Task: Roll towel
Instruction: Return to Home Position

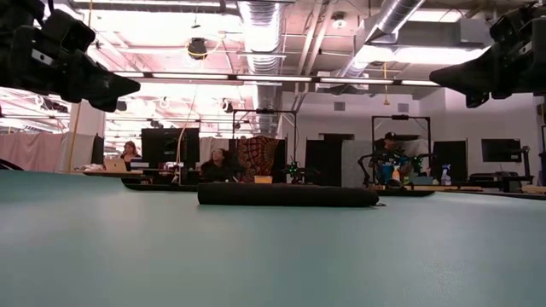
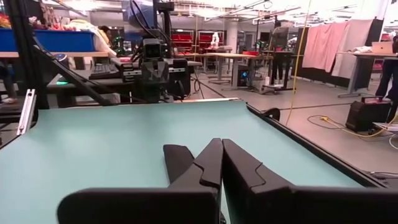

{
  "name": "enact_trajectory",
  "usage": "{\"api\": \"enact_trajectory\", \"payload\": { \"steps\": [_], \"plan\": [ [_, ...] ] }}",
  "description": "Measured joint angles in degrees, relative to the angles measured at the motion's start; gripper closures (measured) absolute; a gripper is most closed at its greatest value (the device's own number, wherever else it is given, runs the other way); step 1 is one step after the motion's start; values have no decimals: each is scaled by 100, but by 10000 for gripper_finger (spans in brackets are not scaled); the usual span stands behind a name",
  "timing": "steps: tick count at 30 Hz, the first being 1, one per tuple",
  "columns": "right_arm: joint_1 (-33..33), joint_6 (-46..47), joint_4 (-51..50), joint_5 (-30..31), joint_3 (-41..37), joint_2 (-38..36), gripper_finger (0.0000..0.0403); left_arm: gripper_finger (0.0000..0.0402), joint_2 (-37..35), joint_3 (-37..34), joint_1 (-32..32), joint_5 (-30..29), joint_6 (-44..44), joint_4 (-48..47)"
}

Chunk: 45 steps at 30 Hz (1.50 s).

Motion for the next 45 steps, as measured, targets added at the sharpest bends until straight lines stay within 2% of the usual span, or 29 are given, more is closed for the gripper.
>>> {"api": "enact_trajectory", "payload": {
  "steps": [45],
  "plan": [
    [4,2,-4,3,0,1,371,401,0,2,0,-3,111,-2]
  ]
}}
